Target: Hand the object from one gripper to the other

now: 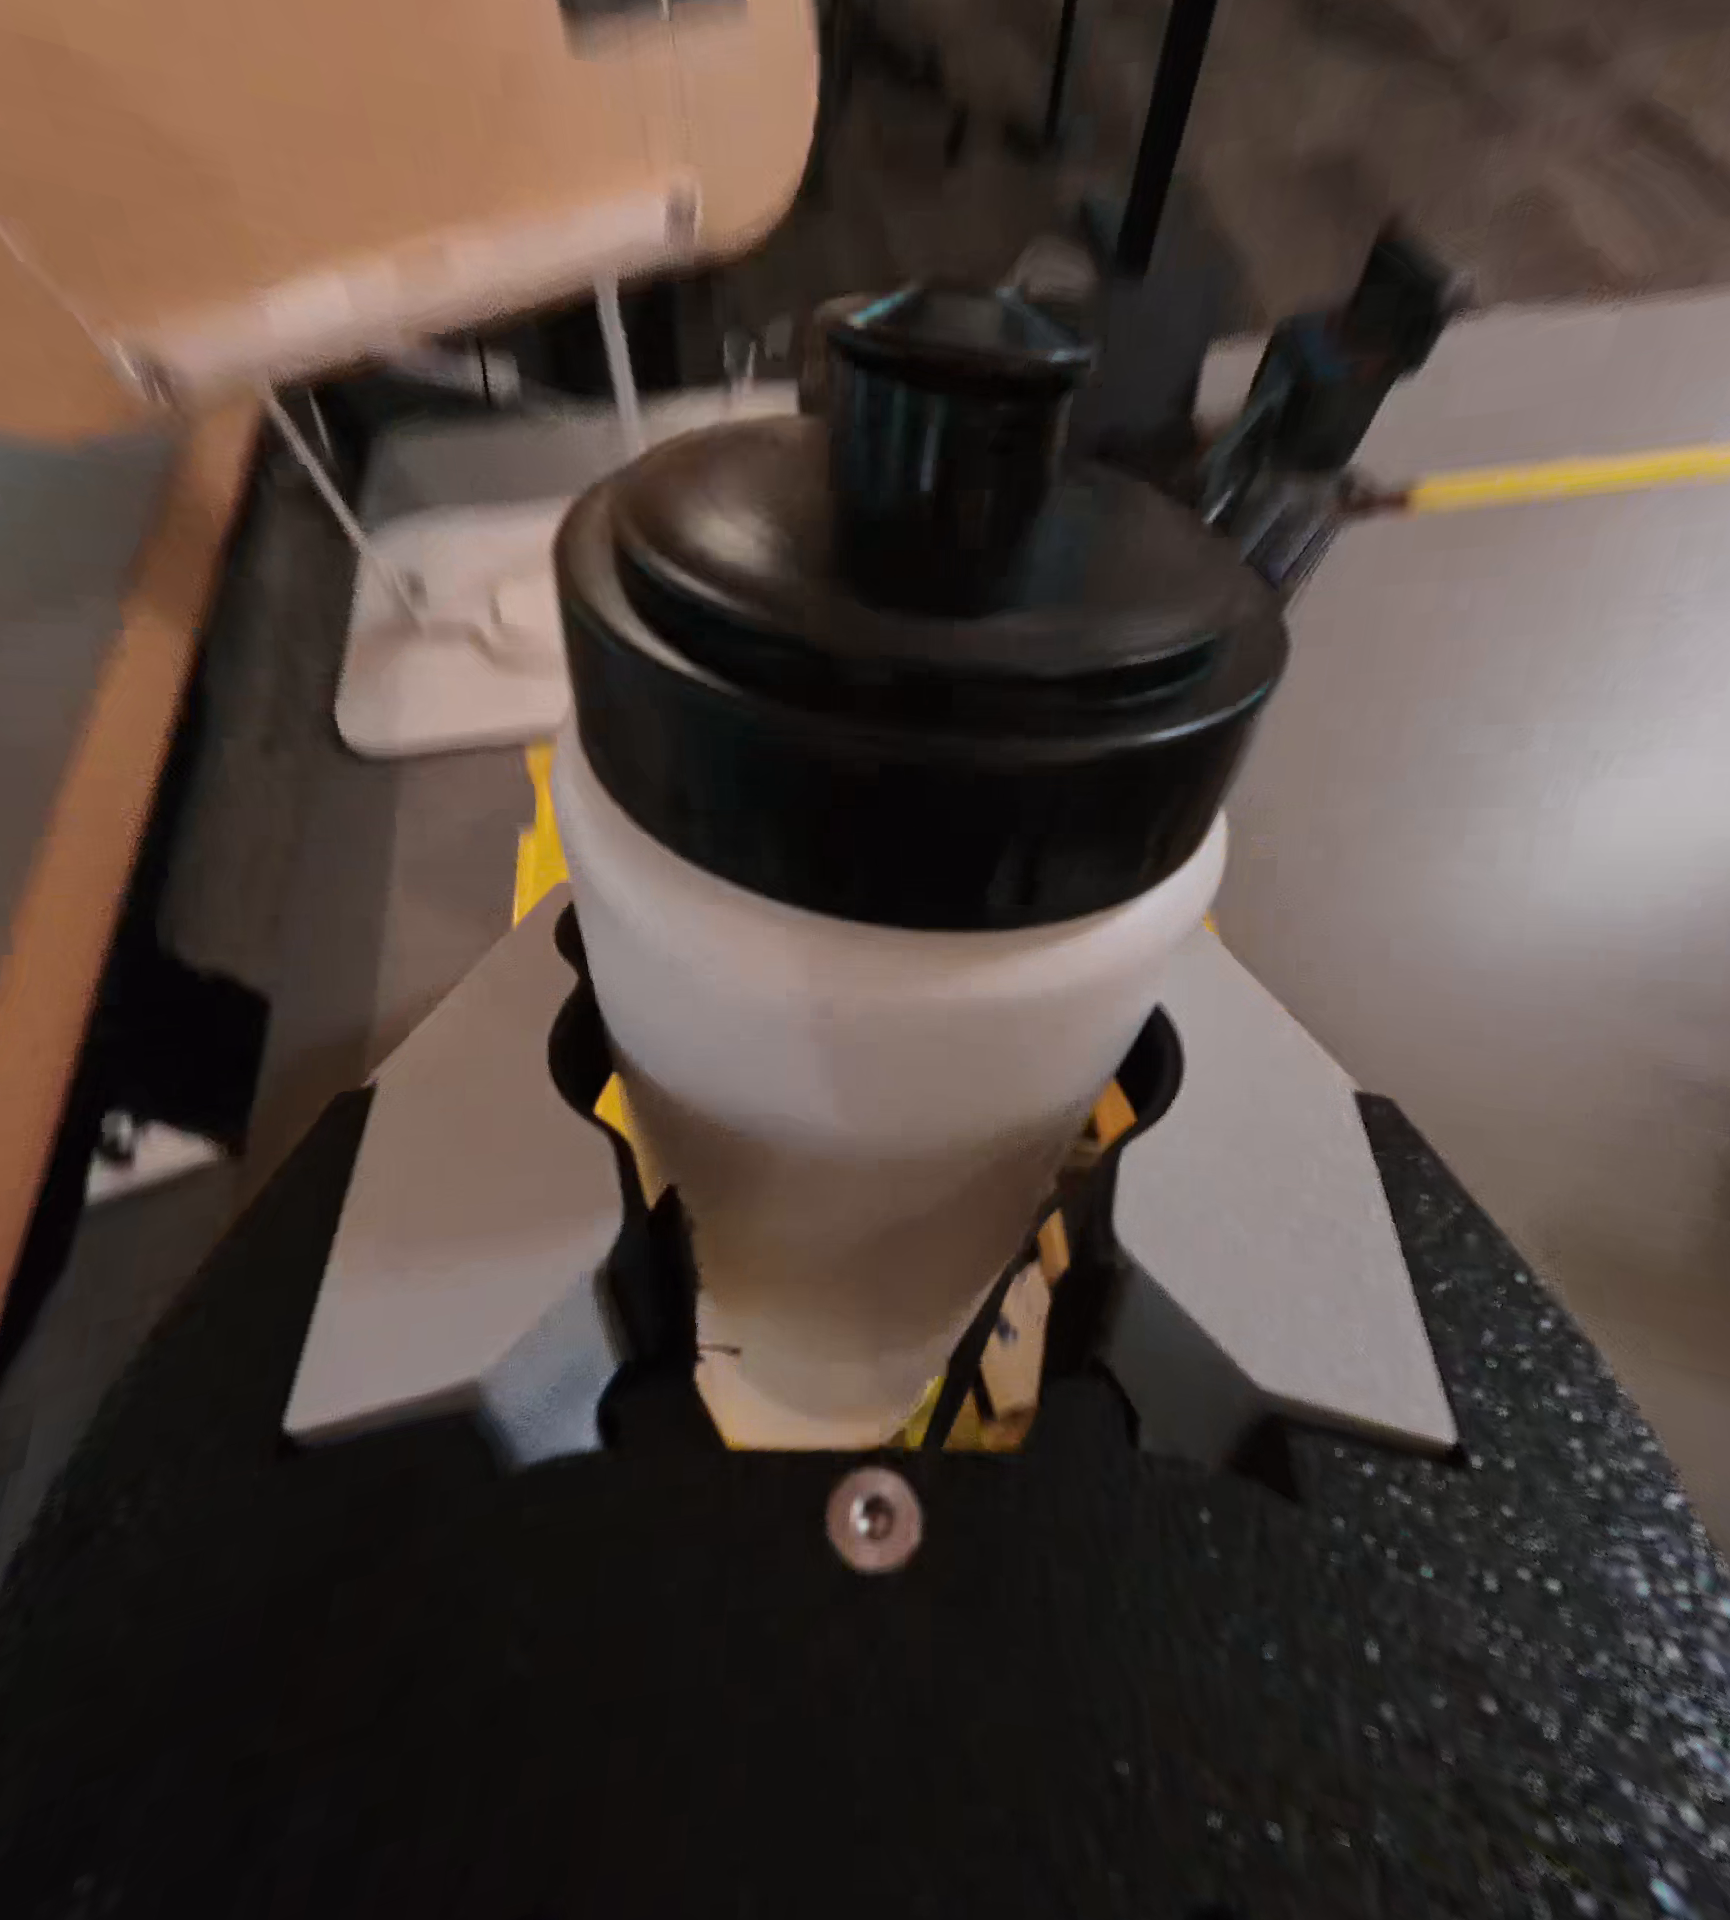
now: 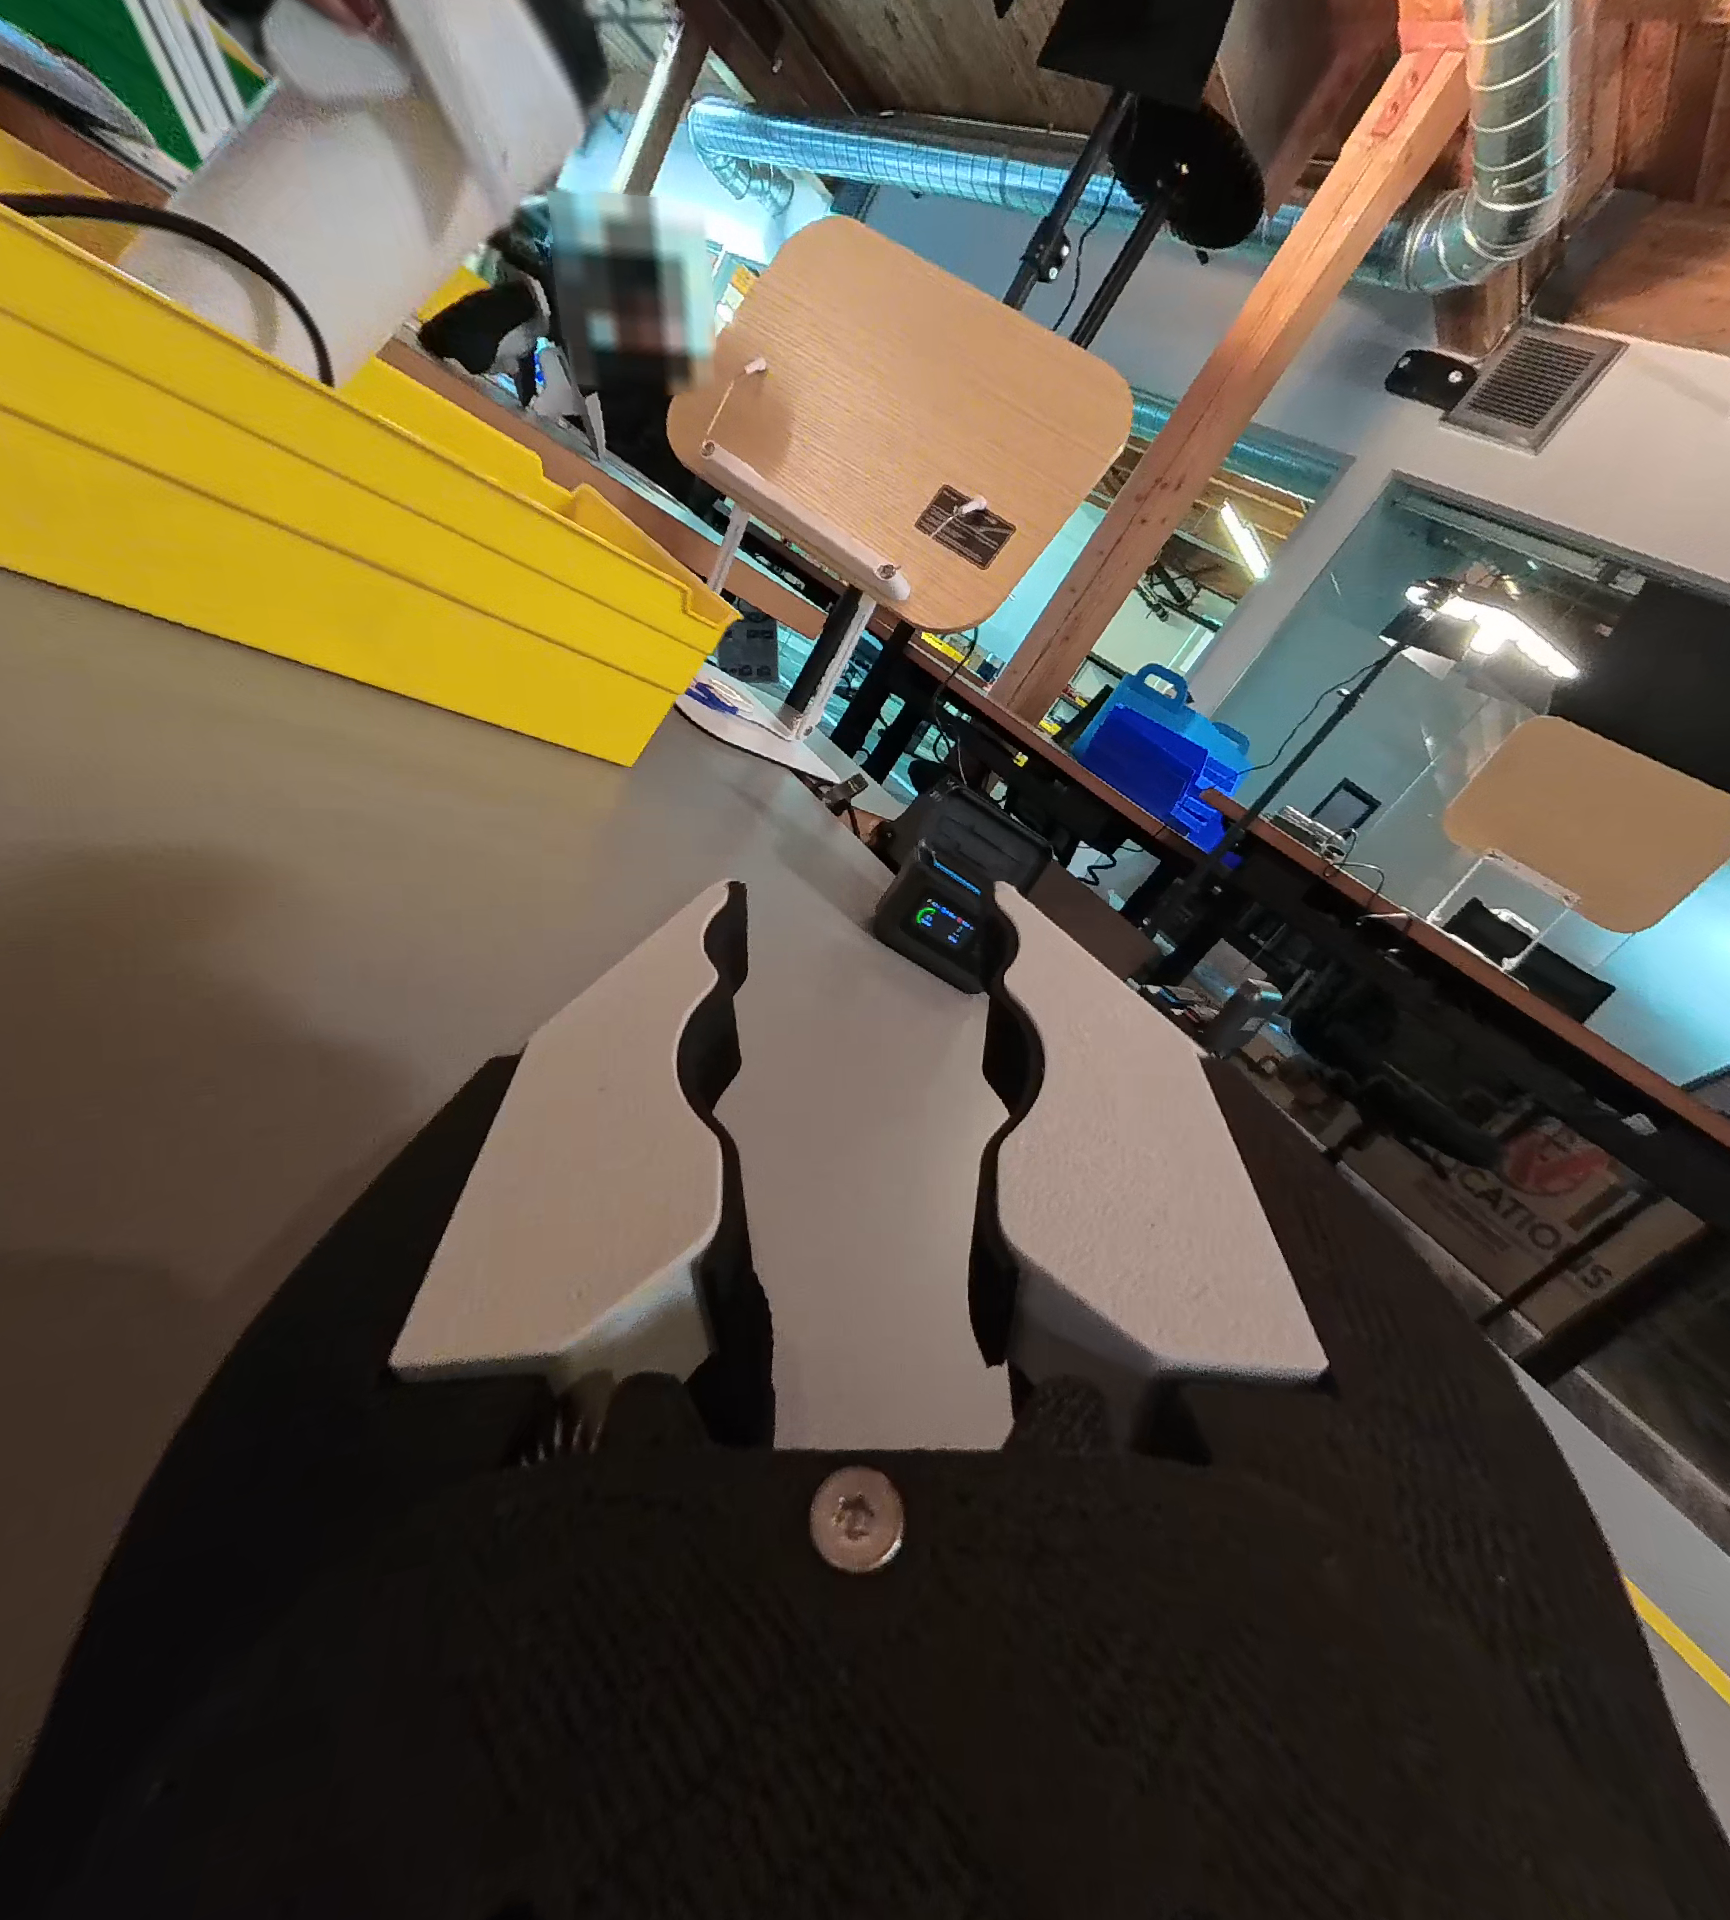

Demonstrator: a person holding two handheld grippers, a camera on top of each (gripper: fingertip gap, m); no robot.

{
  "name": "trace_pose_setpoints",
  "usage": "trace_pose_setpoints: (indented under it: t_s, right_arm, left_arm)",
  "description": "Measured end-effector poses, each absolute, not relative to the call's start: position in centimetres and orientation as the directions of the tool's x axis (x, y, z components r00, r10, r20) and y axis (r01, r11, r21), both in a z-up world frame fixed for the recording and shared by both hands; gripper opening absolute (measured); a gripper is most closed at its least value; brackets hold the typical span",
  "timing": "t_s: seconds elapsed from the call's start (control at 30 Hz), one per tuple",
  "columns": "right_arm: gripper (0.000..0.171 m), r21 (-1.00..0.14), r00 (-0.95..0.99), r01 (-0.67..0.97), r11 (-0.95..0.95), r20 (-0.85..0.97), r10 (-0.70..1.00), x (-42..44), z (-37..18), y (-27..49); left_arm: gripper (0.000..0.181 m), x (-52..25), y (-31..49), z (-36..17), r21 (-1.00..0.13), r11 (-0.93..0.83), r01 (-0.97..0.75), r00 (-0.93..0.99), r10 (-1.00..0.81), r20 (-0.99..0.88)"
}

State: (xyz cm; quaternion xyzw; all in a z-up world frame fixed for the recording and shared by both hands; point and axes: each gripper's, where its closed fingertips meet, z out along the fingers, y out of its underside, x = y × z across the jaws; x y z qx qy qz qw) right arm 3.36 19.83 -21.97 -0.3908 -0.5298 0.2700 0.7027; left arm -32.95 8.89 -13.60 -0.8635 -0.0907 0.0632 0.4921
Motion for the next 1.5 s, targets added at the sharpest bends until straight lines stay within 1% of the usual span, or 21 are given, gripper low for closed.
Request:
trace_pose_setpoints:
  t_s: [0.07, 0.13, 0.2, 0.27, 0.3, 0.37, 0.47, 0.53, 0.63, 0.7, 0.87, 1.0, 1.1, 1.13, 1.17, 1.2, 1.3, 1.37, 1.4, 1.43, 1.5]
  right_arm:
    - [0.044, -0.837, 0.288, 0.031, 0.547, 0.532, 0.797, 3.3, -22.0, 19.7]
    - [0.044, -0.856, 0.287, 0.009, 0.517, 0.497, 0.819, 3.3, -21.7, 19.7]
    - [0.047, -0.903, 0.270, -0.052, 0.426, 0.398, 0.877, 3.2, -20.6, 19.4]
    - [0.058, -0.951, 0.209, -0.153, 0.271, 0.236, 0.949, 3.0, -18.5, 18.5]
    - [0.067, -0.964, 0.148, -0.209, 0.166, 0.136, 0.980, 2.9, -17.3, 17.8]
    - [0.086, -0.950, -0.010, -0.304, -0.074, -0.074, 0.997, 3.0, -14.8, 16.2]
    - [0.113, -0.852, -0.190, -0.375, -0.366, -0.316, 0.929, 3.9, -12.0, 15.5]
    - [0.123, -0.782, -0.253, -0.398, -0.479, -0.408, 0.877, 5.1, -11.0, 15.8]
    - [0.126, -0.736, -0.305, -0.372, -0.565, -0.478, 0.824, 6.7, -10.7, 16.2]
    - [0.124, -0.755, -0.295, -0.335, -0.564, -0.485, 0.823, 7.5, -11.3, 16.3]
    - [0.115, -0.815, -0.316, -0.175, -0.552, -0.485, 0.816, 8.8, -14.1, 15.7]
    - [0.109, -0.913, -0.256, 0.016, -0.408, -0.398, 0.881, 9.5, -17.5, 15.5]
    - [0.108, -0.941, -0.258, 0.178, -0.289, -0.328, 0.909, 9.8, -19.9, 14.5]
    - [0.105, -0.944, -0.252, 0.209, -0.256, -0.305, 0.918, 9.8, -20.6, 14.4]
    - [0.097, -0.948, -0.242, 0.229, -0.220, -0.274, 0.931, 9.8, -21.1, 14.5]
    - [0.088, -0.952, -0.239, 0.237, -0.192, -0.249, 0.939, 9.9, -21.4, 14.6]
    - [0.088, -0.961, -0.244, 0.208, -0.184, -0.233, 0.941, 10.1, -21.6, 14.2]
    - [0.088, -0.968, -0.201, 0.179, -0.173, -0.208, 0.957, 10.1, -21.6, 14.7]
    - [0.088, -0.972, -0.175, 0.166, -0.167, -0.196, 0.965, 10.2, -21.6, 15.0]
    - [0.088, -0.975, -0.144, 0.151, -0.161, -0.183, 0.973, 10.2, -21.5, 15.4]
    - [0.088, -0.983, -0.056, 0.132, -0.129, -0.137, 0.989, 10.5, -21.2, 16.6]
  left_arm:
    - [0.100, -30.8, 9.4, -10.0, -0.933, -0.359, 0.033, 0.986, 0.162, -0.028]
    - [0.100, -27.1, 10.3, -6.3, -0.981, -0.194, 0.020, 0.999, 0.042, 0.012]
    - [0.100, -22.0, 11.1, -2.8, -0.995, -0.021, 0.098, 0.983, -0.153, 0.100]
    - [0.100, -17.0, 11.7, -0.3, -0.971, 0.110, 0.213, 0.924, -0.344, 0.164]
    - [0.100, -14.5, 12.1, 0.4, -0.950, 0.150, 0.274, 0.879, -0.440, 0.184]
    - [0.100, -9.8, 12.8, 1.0, -0.892, 0.186, 0.412, 0.756, -0.616, 0.221]
    - [0.099, -4.5, 13.8, 0.6, -0.782, 0.174, 0.598, 0.565, -0.784, 0.257]
    - [0.099, -1.9, 14.7, -0.5, -0.716, 0.111, 0.689, 0.434, -0.855, 0.286]
    - [0.099, 1.2, 15.9, -2.1, -0.623, 0.009, 0.782, 0.263, -0.911, 0.317]
    - [0.098, 2.7, 16.9, -3.1, -0.588, -0.013, 0.809, 0.221, -0.919, 0.325]
    - [0.098, 6.3, 18.9, -4.9, -0.583, -0.096, 0.806, 0.140, -0.928, 0.346]
    - [0.098, 9.2, 19.6, -6.3, -0.672, -0.137, 0.728, 0.153, -0.923, 0.353]
    - [0.098, 11.8, 19.4, -7.5, -0.750, -0.207, 0.628, 0.124, -0.925, 0.358]
    - [0.098, 12.5, 19.3, -7.8, -0.767, -0.219, 0.604, 0.121, -0.925, 0.359]
    - [0.098, 13.0, 19.1, -8.0, -0.781, -0.228, 0.581, 0.114, -0.928, 0.355]
    - [0.098, 13.5, 18.9, -8.1, -0.799, -0.219, 0.560, 0.124, -0.931, 0.342]
    - [0.097, 14.1, 18.5, -8.2, -0.830, -0.210, 0.517, 0.161, -0.929, 0.335]
    - [0.092, 14.0, 18.9, -8.7, -0.862, -0.171, 0.477, 0.257, -0.911, 0.323]
    - [0.096, 13.8, 19.3, -9.3, -0.886, -0.157, 0.436, 0.330, -0.888, 0.320]
    - [0.107, 13.6, 19.8, -9.9, -0.907, -0.146, 0.394, 0.408, -0.857, 0.315]
    - [0.116, 13.1, 20.2, -11.0, -0.938, -0.136, 0.320, 0.521, -0.801, 0.294]
